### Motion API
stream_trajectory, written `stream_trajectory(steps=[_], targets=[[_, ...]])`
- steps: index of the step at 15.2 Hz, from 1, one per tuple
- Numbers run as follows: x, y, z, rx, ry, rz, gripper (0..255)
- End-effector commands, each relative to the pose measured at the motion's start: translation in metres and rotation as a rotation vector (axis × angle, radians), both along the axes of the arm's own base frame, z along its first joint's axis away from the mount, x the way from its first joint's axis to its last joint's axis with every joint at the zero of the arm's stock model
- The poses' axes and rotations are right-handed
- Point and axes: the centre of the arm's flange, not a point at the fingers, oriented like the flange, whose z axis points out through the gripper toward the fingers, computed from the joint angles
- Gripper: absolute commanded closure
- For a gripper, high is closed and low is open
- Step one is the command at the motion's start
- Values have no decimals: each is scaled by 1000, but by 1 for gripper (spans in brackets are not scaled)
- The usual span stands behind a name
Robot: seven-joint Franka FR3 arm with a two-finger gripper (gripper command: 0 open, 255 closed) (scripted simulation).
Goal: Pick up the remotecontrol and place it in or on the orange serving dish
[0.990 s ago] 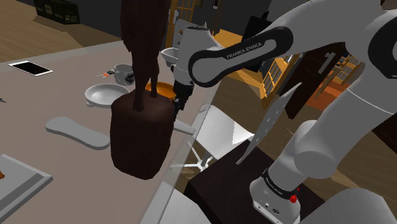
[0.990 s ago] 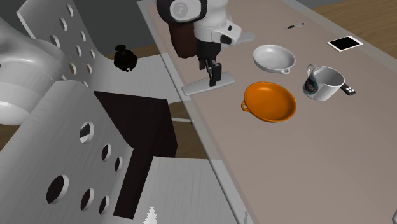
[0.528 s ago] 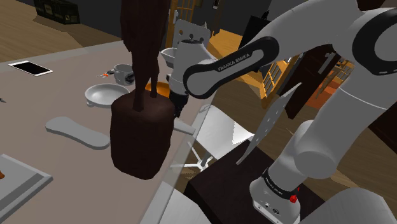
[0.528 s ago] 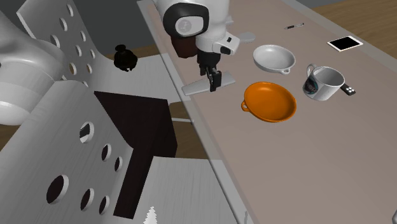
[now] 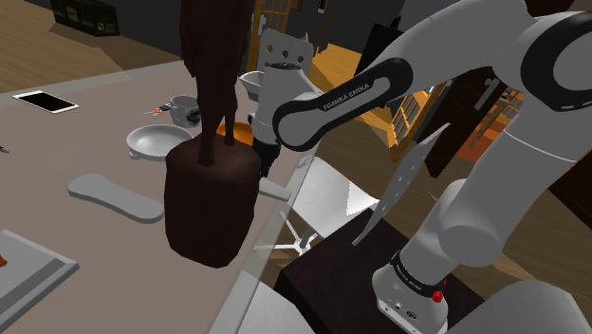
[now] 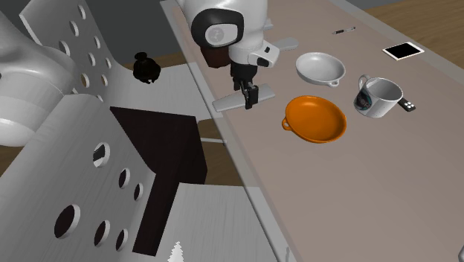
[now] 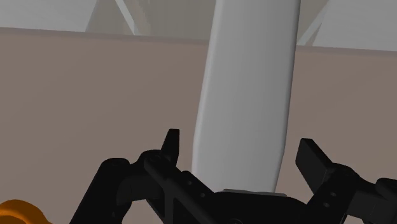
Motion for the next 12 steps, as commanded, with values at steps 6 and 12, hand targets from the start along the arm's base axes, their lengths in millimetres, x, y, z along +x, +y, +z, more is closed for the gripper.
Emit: stream_trajectory(steps=[6,12], targets=[[0,0,0,0,0,0,255],[0,0,5,0,0,0,255]])
